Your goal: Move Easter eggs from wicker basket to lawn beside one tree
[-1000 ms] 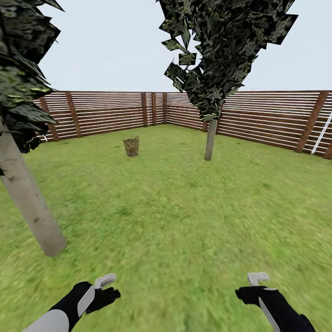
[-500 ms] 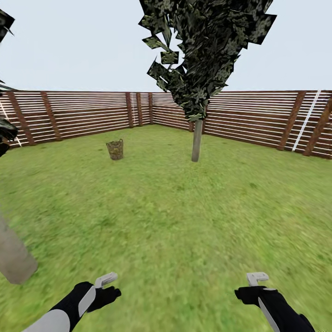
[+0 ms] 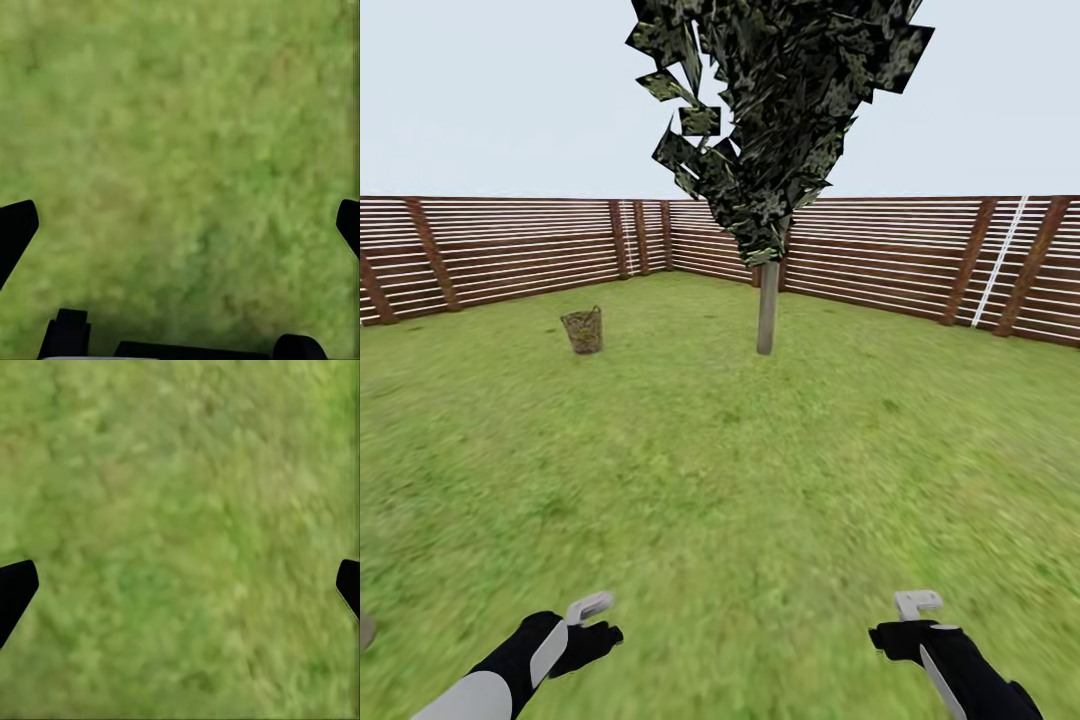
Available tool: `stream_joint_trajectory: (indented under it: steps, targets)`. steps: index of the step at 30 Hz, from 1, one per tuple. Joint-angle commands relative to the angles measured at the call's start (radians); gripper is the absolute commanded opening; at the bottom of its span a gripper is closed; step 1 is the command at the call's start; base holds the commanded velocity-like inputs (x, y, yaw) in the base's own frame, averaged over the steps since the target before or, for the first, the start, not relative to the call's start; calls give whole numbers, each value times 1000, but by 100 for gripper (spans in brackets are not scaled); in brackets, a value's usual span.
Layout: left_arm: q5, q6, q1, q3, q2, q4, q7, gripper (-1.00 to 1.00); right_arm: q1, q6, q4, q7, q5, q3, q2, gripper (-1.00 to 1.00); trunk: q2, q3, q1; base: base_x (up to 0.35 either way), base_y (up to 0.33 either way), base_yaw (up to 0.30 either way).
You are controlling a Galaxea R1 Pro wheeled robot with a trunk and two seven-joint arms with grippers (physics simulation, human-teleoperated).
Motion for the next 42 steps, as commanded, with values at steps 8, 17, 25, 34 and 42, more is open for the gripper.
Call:
stream_joint_trajectory:
  steps: [8,17,25,34,42]
  targets:
    - [-3,7,0,8,0,-2,-3,100,0,5,-2,5,3,-1,0,100,0,-1,1,331,-137,0]
    - [-3,7,0,8,0,-1,-3,100,0,5,-2,5,3,-1,0,100,0,-1,1,331,-137,0]
    - [-3,7,0,8,0,-1,-3,100,0,5,-2,5,3,-1,1,100,0,-1,1,331,-130,35]
    - [-3,7,0,8,1,-3,-4,100,0,5,-2,5,9,0,4,100,0,-1,1,331,-89,275]
    - [-3,7,0,8,1,-3,-5,100,0,5,-2,5,11,0,4,100,0,-1,1,333,-12,292]
